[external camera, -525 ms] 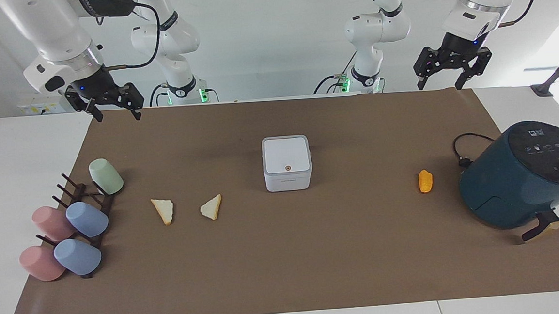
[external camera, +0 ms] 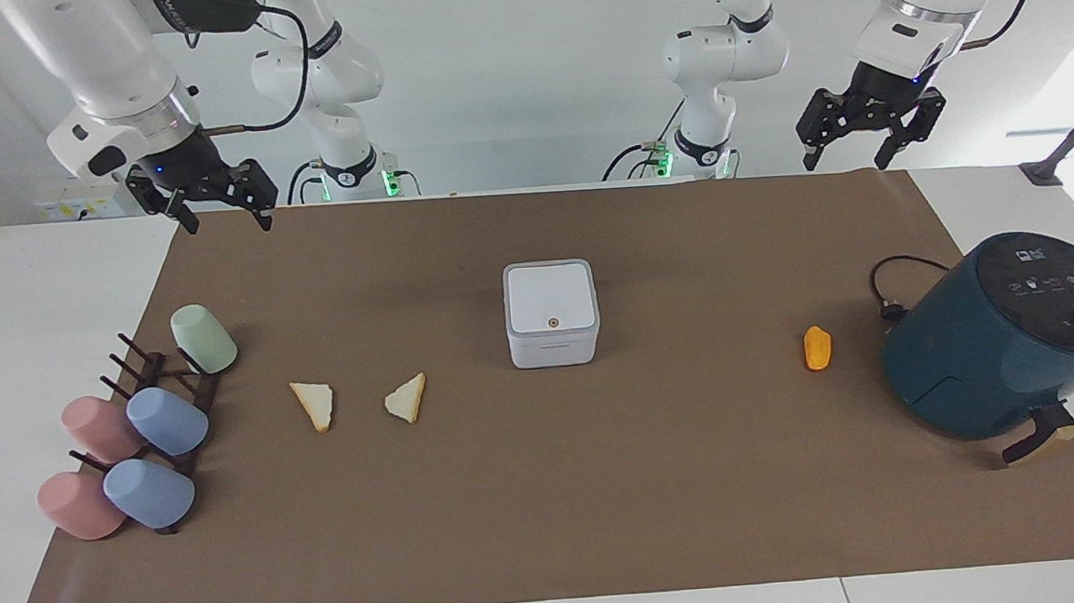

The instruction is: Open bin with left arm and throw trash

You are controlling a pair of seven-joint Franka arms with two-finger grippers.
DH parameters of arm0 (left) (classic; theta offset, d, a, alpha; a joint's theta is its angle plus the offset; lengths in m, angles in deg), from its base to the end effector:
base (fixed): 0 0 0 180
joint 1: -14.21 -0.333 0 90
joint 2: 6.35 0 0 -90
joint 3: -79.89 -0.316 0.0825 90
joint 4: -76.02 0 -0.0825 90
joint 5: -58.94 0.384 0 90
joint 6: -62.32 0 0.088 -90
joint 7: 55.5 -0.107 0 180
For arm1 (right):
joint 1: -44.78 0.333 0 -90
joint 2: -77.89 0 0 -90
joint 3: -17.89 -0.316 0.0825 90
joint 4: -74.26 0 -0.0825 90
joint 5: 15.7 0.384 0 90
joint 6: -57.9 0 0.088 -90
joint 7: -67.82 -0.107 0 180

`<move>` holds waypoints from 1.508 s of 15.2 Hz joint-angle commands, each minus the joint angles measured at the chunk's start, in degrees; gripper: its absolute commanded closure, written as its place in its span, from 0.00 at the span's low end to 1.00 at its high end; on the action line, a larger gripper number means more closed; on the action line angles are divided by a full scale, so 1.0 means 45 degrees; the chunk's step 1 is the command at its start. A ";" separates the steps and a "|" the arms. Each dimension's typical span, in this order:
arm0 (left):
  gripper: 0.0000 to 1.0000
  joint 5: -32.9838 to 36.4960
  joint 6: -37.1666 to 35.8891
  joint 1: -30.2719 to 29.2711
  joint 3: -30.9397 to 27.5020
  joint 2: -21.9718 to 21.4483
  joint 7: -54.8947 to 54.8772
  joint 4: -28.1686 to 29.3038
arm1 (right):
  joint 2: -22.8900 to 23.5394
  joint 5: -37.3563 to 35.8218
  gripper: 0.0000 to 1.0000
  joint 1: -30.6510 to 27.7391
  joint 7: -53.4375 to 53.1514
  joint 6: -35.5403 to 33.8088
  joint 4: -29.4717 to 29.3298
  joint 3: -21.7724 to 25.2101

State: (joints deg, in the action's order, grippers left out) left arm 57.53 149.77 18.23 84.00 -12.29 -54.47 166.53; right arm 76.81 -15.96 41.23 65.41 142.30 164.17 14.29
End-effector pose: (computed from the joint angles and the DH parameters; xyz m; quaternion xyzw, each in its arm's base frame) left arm 0.5113 -0.0781 0.6717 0.9977 -0.0627 0.0242 0.0105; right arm 0.5382 0.0003 0.6273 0.9990 -0.0207 -0.0386 0.0037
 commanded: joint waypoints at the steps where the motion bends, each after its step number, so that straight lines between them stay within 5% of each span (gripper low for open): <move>1: 0.00 0.0137 0.0235 0.0124 0.0102 -0.0301 0.0280 0.0297 | -0.0305 -0.0098 0.00 -0.0108 0.0144 0.0249 0.0410 -0.0119; 4: 0.07 0.0117 0.0235 0.0318 0.0375 -0.0243 0.0434 0.0239 | -0.0713 -0.0079 0.00 -0.0127 0.0241 0.1588 0.1536 -0.0119; 6: 0.36 0.0059 0.0274 0.0629 0.0570 -0.0087 0.0961 0.0161 | -0.1280 -0.0079 0.00 -0.0127 0.0513 0.3035 0.3098 -0.0119; 8: 0.92 -0.0117 0.0352 0.1059 0.0591 0.0108 0.1508 0.0141 | -0.1554 -0.0079 0.00 -0.0166 0.0961 0.4150 0.4291 -0.0119; 9: 1.00 -0.0137 0.0430 0.1332 0.0591 0.0206 0.1723 0.0102 | -0.1613 -0.0079 0.00 -0.0186 0.1331 0.4580 0.4702 -0.0119; 16: 1.00 -0.0410 0.1796 0.3577 0.0591 0.2137 0.3872 -0.0385 | -0.1205 -0.0079 0.00 -0.0635 0.6091 0.7179 0.6755 -0.0080; 23: 1.00 -0.0391 0.3590 0.5180 0.0610 0.4794 0.5452 -0.1285 | -0.0112 -0.0079 0.00 -0.0986 1.1914 0.8567 0.7090 -0.0080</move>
State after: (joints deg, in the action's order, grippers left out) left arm 56.30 164.34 39.56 87.47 5.48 -32.33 163.97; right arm 75.09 -15.96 37.67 112.64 178.57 195.34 14.54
